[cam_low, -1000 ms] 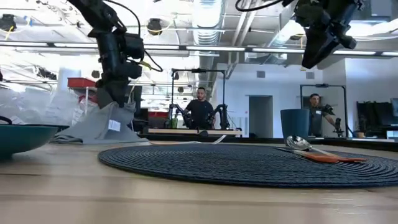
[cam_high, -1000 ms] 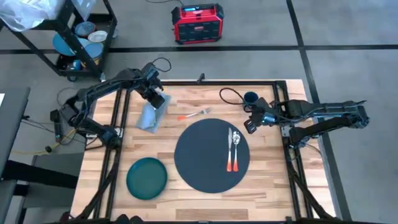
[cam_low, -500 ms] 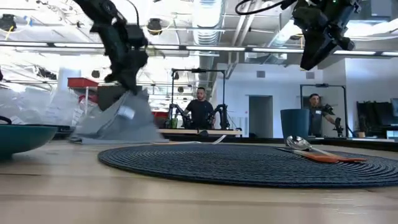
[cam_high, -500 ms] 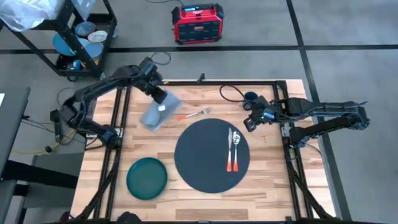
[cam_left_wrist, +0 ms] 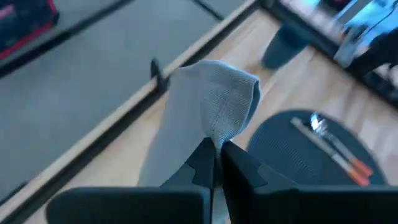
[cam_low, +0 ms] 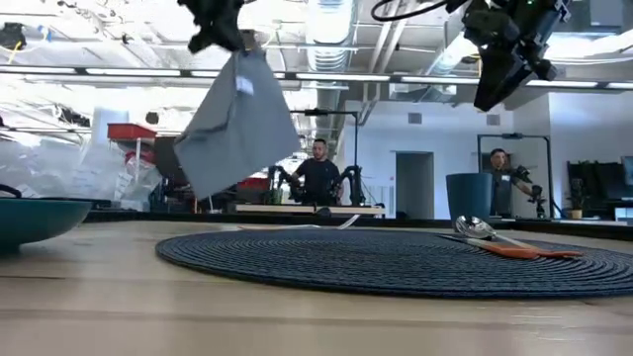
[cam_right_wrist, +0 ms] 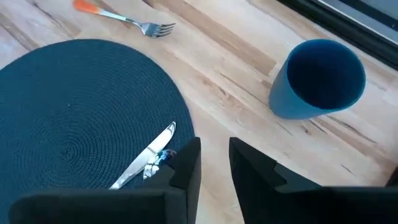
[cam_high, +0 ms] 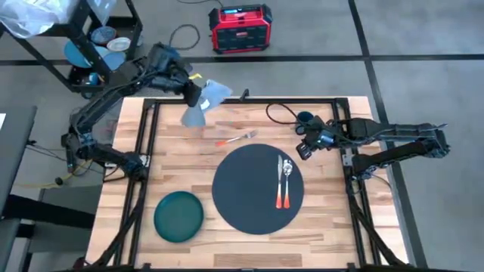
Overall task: Set table place
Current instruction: Fold the gray table napkin
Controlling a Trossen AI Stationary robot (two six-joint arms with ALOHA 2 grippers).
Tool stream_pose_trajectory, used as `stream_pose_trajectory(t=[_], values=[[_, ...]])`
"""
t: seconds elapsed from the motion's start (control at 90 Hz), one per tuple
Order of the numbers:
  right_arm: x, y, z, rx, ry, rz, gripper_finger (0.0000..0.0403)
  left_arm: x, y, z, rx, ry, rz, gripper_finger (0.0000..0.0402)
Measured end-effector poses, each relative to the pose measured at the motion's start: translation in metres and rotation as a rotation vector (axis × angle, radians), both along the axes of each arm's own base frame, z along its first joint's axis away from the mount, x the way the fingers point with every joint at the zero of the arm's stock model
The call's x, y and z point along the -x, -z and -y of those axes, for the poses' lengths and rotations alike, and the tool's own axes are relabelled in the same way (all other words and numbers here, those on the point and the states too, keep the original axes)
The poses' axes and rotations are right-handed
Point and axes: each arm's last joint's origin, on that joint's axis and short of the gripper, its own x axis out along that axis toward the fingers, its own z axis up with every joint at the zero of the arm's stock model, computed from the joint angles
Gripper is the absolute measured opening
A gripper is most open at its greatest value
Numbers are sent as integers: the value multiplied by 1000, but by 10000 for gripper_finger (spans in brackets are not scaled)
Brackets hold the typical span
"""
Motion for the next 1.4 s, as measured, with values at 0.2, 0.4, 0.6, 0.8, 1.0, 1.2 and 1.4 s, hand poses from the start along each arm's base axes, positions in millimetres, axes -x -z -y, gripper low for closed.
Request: stream_pose_trajectory(t=[0.2, 0.4, 0.6, 0.8, 1.0, 1.2, 1.4], values=[[0, 0, 0, 4, -7, -4, 72, -16, -13, 24, 5, 35, 70, 0], [0, 0, 0, 4, -9, -7, 72, -31, -12, 45, 42, 37, 81, 0], [0, 0, 0, 3, -9, -7, 72, -37, 15, 41, 56, 8, -90, 0], [0, 0, 1, 1, 1, -4, 72, -37, 87, 18, 115, 5, -306, 0], [0, 0, 1, -2, 8, 3, 72, -7, 154, -16, 176, -62, -439, 0], [-1, 0, 1, -15, 34, 23, 72, 25, 167, -48, 215, -121, -396, 0], [-1, -1, 1, -24, 51, 38, 72, 30, 165, -52, 294, -50, -273, 0]])
